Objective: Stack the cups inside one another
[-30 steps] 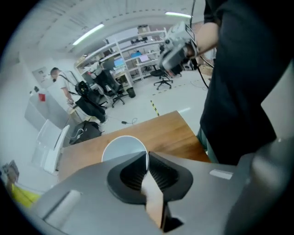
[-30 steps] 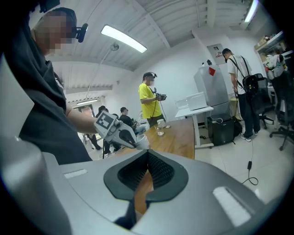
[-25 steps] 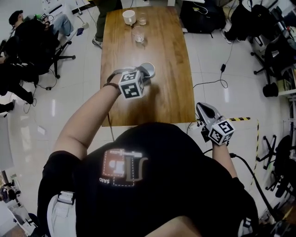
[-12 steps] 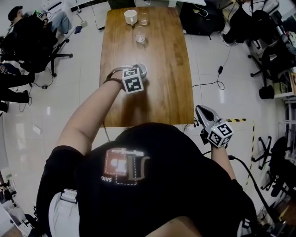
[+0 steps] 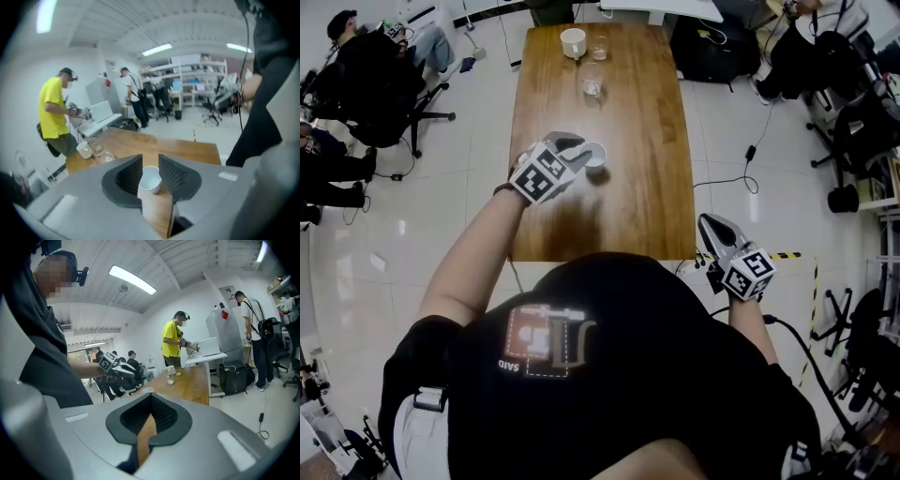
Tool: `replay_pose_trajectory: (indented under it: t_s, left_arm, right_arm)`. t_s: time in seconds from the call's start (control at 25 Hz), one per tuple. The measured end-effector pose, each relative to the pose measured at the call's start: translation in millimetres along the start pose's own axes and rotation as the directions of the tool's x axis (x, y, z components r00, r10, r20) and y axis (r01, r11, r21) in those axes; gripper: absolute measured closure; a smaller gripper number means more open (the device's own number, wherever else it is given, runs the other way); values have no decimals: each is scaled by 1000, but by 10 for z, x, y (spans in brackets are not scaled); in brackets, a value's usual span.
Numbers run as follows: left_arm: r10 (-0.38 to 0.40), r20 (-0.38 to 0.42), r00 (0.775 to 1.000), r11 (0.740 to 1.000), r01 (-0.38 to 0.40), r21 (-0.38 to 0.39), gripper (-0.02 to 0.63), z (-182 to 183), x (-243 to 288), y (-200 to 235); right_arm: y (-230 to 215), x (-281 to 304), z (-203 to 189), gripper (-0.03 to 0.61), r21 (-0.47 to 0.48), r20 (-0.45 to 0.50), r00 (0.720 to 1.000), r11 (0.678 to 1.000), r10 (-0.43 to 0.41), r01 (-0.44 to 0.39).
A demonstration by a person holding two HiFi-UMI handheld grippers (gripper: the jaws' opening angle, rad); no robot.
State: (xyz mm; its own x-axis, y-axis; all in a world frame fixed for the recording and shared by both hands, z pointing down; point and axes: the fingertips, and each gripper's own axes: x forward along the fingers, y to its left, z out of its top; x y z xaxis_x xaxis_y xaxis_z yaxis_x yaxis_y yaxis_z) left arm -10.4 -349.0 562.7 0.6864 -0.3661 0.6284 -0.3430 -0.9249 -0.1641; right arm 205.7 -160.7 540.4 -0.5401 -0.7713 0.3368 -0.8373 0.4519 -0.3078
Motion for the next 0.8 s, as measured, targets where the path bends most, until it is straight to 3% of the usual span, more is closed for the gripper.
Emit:
replay_pose_trajectory:
  t_s: [0.08,0.2,0.28,0.48,0.6,0.8]
  left_arm:
    - [61,167,984,978,-25,-208,506,7,-404,99]
    - [178,330,927,879,1,-477,530,-299,-999,164]
    - [262,370,891,816,0,-578,558,-579,-1334,157]
    - [425,414,805,719,-23,-695,612,-1050,-1867,87]
    - [447,405,798,691,-21,-722,612,-1173,-1919,-5]
    - [447,421,789,684,2,-730,612,-1160,-1921,-121]
  right_arm:
    - [-27,41,93,565,-2,22,1000,1000,10,-10]
    - [-5,152,200,565,-8,46,998,999,33,-33]
    - [46,260,250,565,-14,49,997,998,57,-56]
    - [180,595,364,565,-10,50,991,992,124,-124]
    - [251,752,367,565,2,41,988,989,148,-149]
    - [334,870,298,565,30,25,984,983,179,-180]
